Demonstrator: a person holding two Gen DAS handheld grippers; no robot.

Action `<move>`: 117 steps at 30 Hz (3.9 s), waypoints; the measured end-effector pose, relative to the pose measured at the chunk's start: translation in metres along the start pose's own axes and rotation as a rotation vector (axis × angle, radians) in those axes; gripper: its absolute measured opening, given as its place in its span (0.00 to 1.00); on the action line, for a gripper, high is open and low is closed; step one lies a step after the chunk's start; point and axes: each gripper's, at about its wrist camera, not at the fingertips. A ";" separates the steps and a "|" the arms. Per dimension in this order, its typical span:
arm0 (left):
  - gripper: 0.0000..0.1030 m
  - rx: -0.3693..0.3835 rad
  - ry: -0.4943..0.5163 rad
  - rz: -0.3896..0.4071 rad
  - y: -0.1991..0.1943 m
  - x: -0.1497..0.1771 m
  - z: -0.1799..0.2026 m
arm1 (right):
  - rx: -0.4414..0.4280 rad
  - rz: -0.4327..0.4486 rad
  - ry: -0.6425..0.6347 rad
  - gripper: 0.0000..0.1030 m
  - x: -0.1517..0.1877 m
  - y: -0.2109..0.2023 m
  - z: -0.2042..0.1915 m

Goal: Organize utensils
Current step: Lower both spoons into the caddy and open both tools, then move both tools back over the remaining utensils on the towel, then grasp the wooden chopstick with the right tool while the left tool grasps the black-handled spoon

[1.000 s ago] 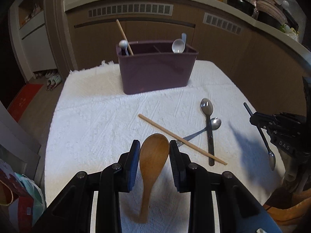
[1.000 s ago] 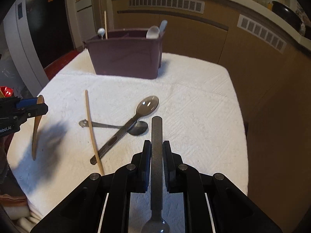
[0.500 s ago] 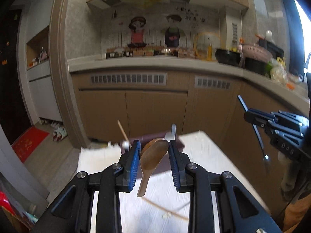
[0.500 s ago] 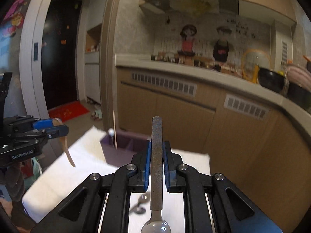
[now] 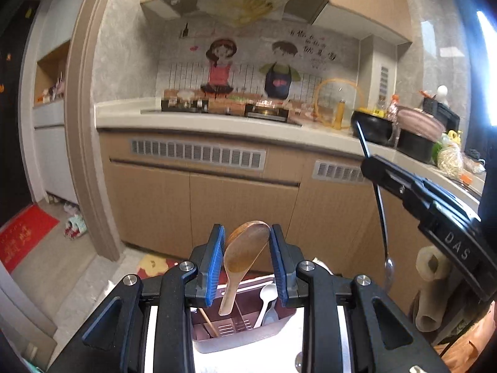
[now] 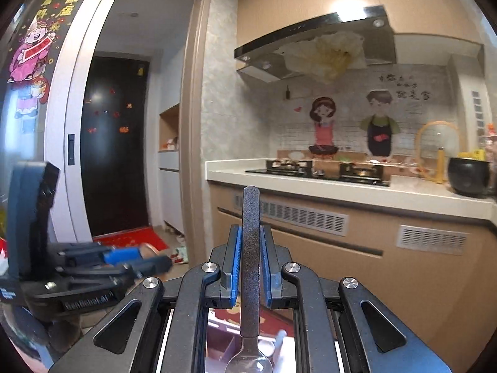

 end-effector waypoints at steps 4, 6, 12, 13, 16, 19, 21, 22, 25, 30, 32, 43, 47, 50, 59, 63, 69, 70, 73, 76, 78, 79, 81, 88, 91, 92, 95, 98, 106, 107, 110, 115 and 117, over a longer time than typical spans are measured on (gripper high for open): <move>0.26 0.031 -0.060 -0.058 0.035 0.013 -0.026 | -0.017 -0.057 0.005 0.12 0.017 0.044 0.003; 0.26 0.041 -0.079 -0.083 0.049 0.025 -0.034 | -0.021 -0.091 0.016 0.12 0.031 0.069 0.005; 0.26 0.070 -0.127 -0.145 0.082 0.052 -0.054 | -0.009 -0.146 0.047 0.12 0.076 0.123 0.009; 0.26 0.074 -0.134 -0.151 0.086 0.056 -0.057 | -0.005 -0.149 0.050 0.12 0.083 0.130 0.010; 0.26 0.078 -0.142 -0.172 0.097 0.067 -0.062 | -0.007 -0.162 0.056 0.12 0.100 0.149 0.011; 0.26 0.071 -0.140 -0.194 0.105 0.077 -0.065 | -0.001 -0.167 0.064 0.12 0.117 0.158 0.012; 0.26 0.074 -0.151 -0.208 0.110 0.084 -0.069 | 0.004 -0.177 0.074 0.12 0.128 0.164 0.012; 0.26 0.074 -0.159 -0.216 0.112 0.086 -0.072 | 0.002 -0.189 0.072 0.12 0.134 0.165 0.011; 0.25 0.069 -0.176 -0.241 0.115 0.096 -0.078 | -0.003 -0.243 0.081 0.12 0.153 0.167 0.011; 0.25 0.052 -0.189 -0.297 0.122 0.117 -0.079 | -0.021 -0.345 0.065 0.12 0.186 0.157 0.007; 0.26 0.030 -0.203 -0.306 0.123 0.123 -0.079 | -0.009 -0.390 0.046 0.12 0.199 0.154 0.005; 0.65 -0.151 -0.153 -0.260 0.060 0.135 -0.055 | 0.007 -0.446 0.088 0.40 0.191 0.080 0.027; 0.75 -0.143 -0.160 -0.304 0.039 0.152 -0.040 | 0.021 -0.465 0.094 0.54 0.187 0.039 0.032; 0.78 -0.133 -0.174 -0.381 0.032 0.174 -0.031 | 0.038 -0.508 0.080 0.57 0.195 0.014 0.030; 0.78 -0.068 -0.202 -0.586 0.023 0.259 -0.011 | 0.051 -0.684 0.008 0.58 0.265 -0.040 0.009; 0.78 -0.034 -0.245 -0.629 0.022 0.272 -0.012 | 0.022 -0.751 0.031 0.58 0.290 -0.051 0.001; 0.78 -0.078 -0.273 -0.595 0.014 0.264 -0.025 | -0.097 -0.793 -0.018 0.50 0.301 -0.063 -0.032; 0.78 -0.088 -0.287 -0.589 0.012 0.263 -0.030 | -0.110 -0.793 -0.033 0.46 0.301 -0.062 -0.038; 0.78 -0.109 -0.312 -0.578 0.007 0.262 -0.045 | -0.169 -0.807 -0.071 0.31 0.298 -0.054 -0.057; 0.78 -0.134 -0.342 -0.557 -0.003 0.261 -0.060 | -0.184 -0.823 -0.106 0.27 0.294 -0.032 -0.073; 0.78 -0.152 -0.354 -0.538 -0.011 0.261 -0.070 | -0.188 -0.840 -0.121 0.27 0.295 -0.016 -0.080; 0.78 -0.158 -0.362 -0.533 -0.015 0.261 -0.076 | -0.188 -0.849 -0.129 0.27 0.296 -0.007 -0.085; 0.78 -0.165 -0.379 -0.526 -0.021 0.263 -0.085 | -0.186 -0.864 -0.154 0.25 0.298 0.007 -0.094; 0.78 -0.171 -0.416 -0.526 -0.027 0.271 -0.102 | -0.169 -0.887 -0.208 0.06 0.304 0.028 -0.110; 0.78 -0.159 -0.404 -0.526 -0.027 0.272 -0.099 | -0.172 -0.886 -0.200 0.06 0.300 0.020 -0.106; 0.78 -0.155 -0.393 -0.527 -0.027 0.272 -0.096 | -0.166 -0.875 -0.195 0.06 0.298 0.013 -0.101; 0.78 -0.136 -0.344 -0.539 -0.023 0.270 -0.082 | -0.139 -0.856 -0.130 0.06 0.284 -0.007 -0.075; 0.77 -0.078 -0.265 -0.563 -0.011 0.268 -0.052 | -0.055 -0.829 -0.077 0.06 0.273 -0.030 -0.038; 0.66 0.114 0.027 -0.603 0.036 0.253 0.059 | 0.151 -0.803 0.031 0.06 0.288 -0.075 0.045; 0.66 0.127 0.064 -0.611 0.045 0.251 0.072 | 0.160 -0.802 0.047 0.06 0.292 -0.078 0.051; 0.66 0.171 0.126 -0.630 0.071 0.245 0.097 | 0.173 -0.790 0.103 0.06 0.300 -0.086 0.068; 0.60 0.149 0.136 -0.693 0.120 0.237 0.107 | 0.180 -0.758 0.186 0.06 0.309 -0.089 0.085; 0.46 0.142 0.116 -0.732 0.139 0.238 0.108 | 0.177 -0.750 0.202 0.06 0.312 -0.091 0.090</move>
Point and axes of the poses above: each gripper's, at about its wrist camera, not at the fingertips, and y roughly the way its jaws point, z to its right, x to its underside, and after that the axes turned 6 degrees about x, right-handed
